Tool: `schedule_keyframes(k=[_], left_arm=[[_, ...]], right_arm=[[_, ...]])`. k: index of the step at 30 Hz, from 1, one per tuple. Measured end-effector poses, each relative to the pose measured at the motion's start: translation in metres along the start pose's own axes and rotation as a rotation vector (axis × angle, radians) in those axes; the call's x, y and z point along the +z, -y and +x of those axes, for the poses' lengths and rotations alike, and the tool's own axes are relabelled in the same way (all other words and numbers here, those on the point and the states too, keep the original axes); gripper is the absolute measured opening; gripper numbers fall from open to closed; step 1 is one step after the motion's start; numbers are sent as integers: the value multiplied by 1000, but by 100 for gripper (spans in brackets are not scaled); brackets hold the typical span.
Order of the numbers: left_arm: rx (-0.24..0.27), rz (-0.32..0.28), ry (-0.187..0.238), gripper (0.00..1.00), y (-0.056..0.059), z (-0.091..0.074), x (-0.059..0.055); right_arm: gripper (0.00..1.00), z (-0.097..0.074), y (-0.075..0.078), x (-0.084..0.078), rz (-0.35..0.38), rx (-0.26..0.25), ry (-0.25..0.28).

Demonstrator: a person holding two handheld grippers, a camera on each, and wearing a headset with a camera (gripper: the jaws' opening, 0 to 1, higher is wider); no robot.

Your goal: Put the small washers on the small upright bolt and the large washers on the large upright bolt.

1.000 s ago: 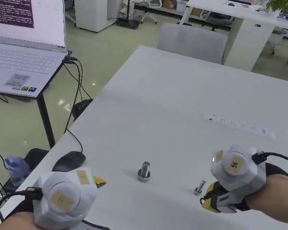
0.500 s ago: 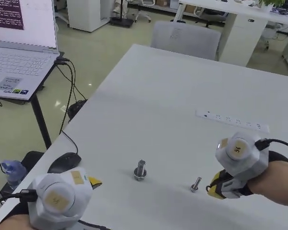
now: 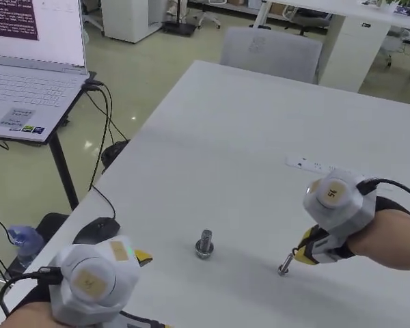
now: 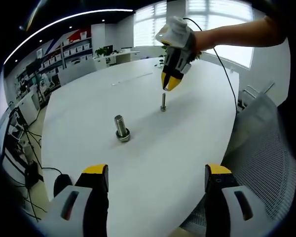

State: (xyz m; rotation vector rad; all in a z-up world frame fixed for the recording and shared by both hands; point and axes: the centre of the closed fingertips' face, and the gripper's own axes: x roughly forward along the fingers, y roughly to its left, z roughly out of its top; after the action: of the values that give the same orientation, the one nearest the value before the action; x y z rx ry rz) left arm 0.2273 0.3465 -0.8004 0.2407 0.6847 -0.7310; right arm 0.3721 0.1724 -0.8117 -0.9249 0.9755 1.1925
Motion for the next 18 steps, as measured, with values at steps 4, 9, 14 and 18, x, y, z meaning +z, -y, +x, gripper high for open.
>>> schedule_keyframes(k=[4, 9, 14, 18], left_arm=[[-6, 15, 6, 81, 0, 1, 2], [-5, 27, -7, 81, -3, 4, 2], [-7, 25, -4, 80, -3, 4, 3], [-6, 28, -7, 80, -3, 3, 3]], right_arm=[[13, 4, -1, 0, -2, 10, -8], [13, 9, 2, -2, -6, 14, -21], [13, 13, -1, -2, -13, 23, -32], [13, 16, -1, -3, -23, 24, -44]])
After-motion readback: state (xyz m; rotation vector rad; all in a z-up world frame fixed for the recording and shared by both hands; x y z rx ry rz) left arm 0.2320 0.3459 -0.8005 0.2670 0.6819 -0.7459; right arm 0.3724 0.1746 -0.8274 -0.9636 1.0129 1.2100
